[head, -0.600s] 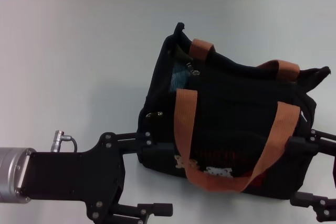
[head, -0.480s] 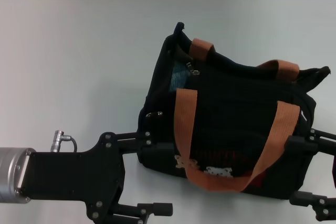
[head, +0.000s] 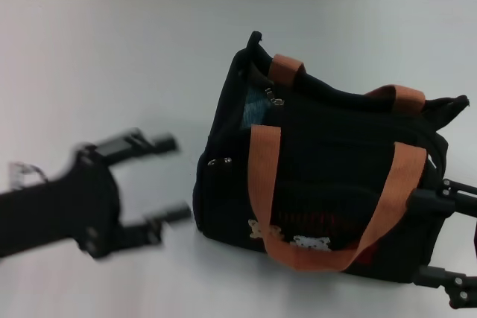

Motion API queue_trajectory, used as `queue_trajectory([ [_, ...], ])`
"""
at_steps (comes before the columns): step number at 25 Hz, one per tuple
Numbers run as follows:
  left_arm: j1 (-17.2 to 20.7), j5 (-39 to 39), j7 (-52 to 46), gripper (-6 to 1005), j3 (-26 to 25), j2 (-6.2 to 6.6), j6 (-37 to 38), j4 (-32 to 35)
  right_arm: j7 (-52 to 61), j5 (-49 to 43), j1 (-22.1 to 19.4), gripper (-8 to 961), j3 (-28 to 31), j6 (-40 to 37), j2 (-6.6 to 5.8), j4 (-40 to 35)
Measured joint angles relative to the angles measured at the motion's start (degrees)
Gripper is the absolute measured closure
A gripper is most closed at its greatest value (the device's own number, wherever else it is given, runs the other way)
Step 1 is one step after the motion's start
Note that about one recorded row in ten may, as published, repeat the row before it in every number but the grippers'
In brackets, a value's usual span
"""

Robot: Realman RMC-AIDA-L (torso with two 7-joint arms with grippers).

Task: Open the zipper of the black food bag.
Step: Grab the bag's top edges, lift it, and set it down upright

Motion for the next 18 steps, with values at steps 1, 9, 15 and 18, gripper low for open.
queue_trajectory([
  [1, 0.47, 0.15, 0.25, 228, -2.73, -0.03, -0.54, -0.41, 0.0, 0.02, -0.02, 119, 0.22, 0.0, 0.0, 0.0],
  [9, -0.68, 4.11, 6.2, 228, -4.44, -0.36, -7.17, -7.99, -0.11, 0.04, 0.28, 122, 1.18, -0.11, 0.0, 0.0],
  [15, -5.12, 4.24, 11.93, 228, -4.09, -0.81, -11.16, -16.95, -0.25, 0.11, 0.37, 124, 1.21, -0.35, 0.0, 0.0],
  [18, -7.26, 3.45, 15.82, 229, -4.5, -0.98, -13.77, -21.38, -0.35, 1.63, 0.12, 125, 1.27, -0.45, 0.0, 0.0],
])
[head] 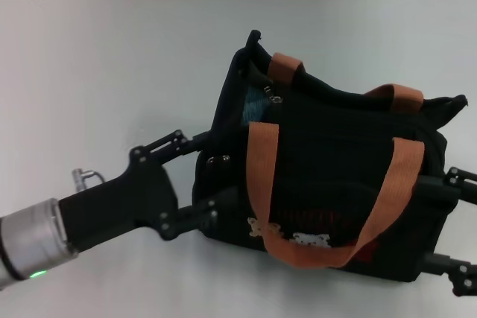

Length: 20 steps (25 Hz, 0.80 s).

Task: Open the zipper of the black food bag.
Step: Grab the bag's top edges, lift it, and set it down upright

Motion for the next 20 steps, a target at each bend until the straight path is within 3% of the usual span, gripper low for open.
queue_trajectory([
  [5, -2.25, -1.11, 1.47, 229, -0.96, -0.02, -3.81, -3.99, -0.02, 1.53, -0.42, 127, 0.06, -0.16, 0.0, 0.0],
  [12, -2.3, -1.63, 1.69, 394, -2.64, 0.03, -4.14, -4.9, -0.06, 2.2, -0.54, 130, 0.13, -0.19, 0.0, 0.01],
  [15, -2.32, -1.65, 1.98, 593, -2.53, -0.01, -4.07, -4.75, -0.08, 2.72, -0.53, 131, 0.12, -0.19, 0.0, 0.01],
  [20, -2.62, -1.66, 2.84, 781, -2.29, -0.04, -4.25, -4.94, -0.09, 3.06, -0.51, 133, 0.1, -0.19, 0.0, 0.0],
])
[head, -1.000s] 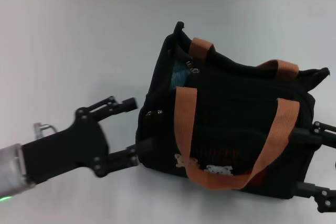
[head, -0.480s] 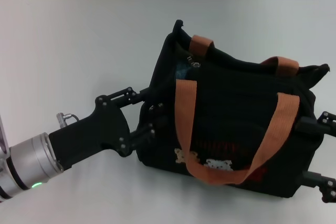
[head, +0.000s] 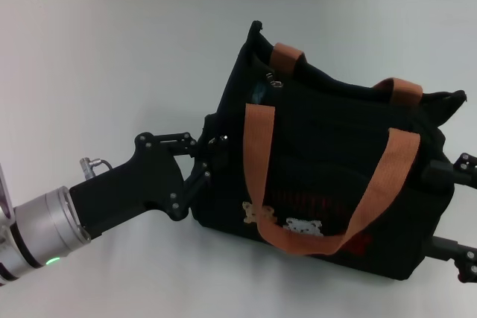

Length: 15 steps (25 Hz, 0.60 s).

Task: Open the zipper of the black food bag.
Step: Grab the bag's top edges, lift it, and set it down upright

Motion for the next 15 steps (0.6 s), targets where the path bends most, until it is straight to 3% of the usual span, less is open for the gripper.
queue_trajectory([
  [9, 0.0, -2.04, 5.19, 861, -4.83, 0.05, 0.24, -2.39, 0.22, 2.4, 0.06, 136, 0.03, 0.31, 0.0, 0.1],
  [13, -0.38, -2.17, 6.57, 878, -6.47, 0.23, 1.59, 1.12, 0.36, 8.23, -0.08, 138, 1.08, 2.0, -0.11, 3.46],
  [15, -1.03, -2.54, 9.36, 881, -7.76, 0.19, 4.6, 6.25, 1.19, 10.91, 0.34, 138, 2.29, 3.32, -0.34, 5.91],
])
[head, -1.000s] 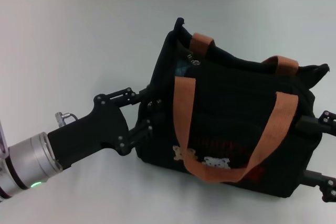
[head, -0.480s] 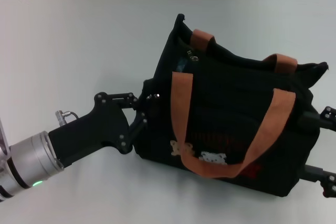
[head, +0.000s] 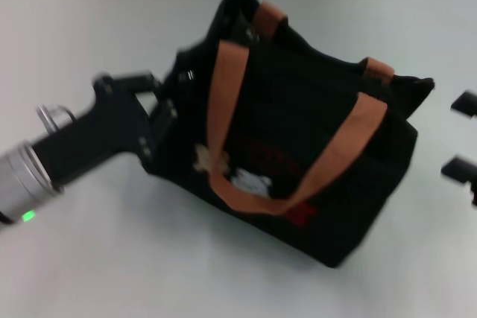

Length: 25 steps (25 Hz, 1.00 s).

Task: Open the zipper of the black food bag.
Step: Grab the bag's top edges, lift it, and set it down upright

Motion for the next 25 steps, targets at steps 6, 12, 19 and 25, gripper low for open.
queue_trajectory([
  [6, -1.82, -1.88, 2.57, 886, -0.72, 0.08, 2.86, 9.91, 3.43, 0.65, 1.72, 141, 0.19, 3.61, 0.29, 0.56],
  [12, -2.07, -1.83, 16.89, 889, 7.14, 0.01, 5.1, 13.95, 3.64, 0.33, 3.45, 143, -1.69, 6.62, 0.31, 2.78],
  [19, -1.79, -1.95, 29.91, 894, 11.41, -0.22, 4.9, 10.44, 9.21, 0.82, 5.08, 145, -3.81, 6.49, 0.11, 2.85],
  [25, -1.55, -1.98, 35.8, 896, 12.83, -0.21, 5.32, 8.88, 20.0, 0.71, 8.4, 148, -5.08, 4.11, 0.3, 3.38],
])
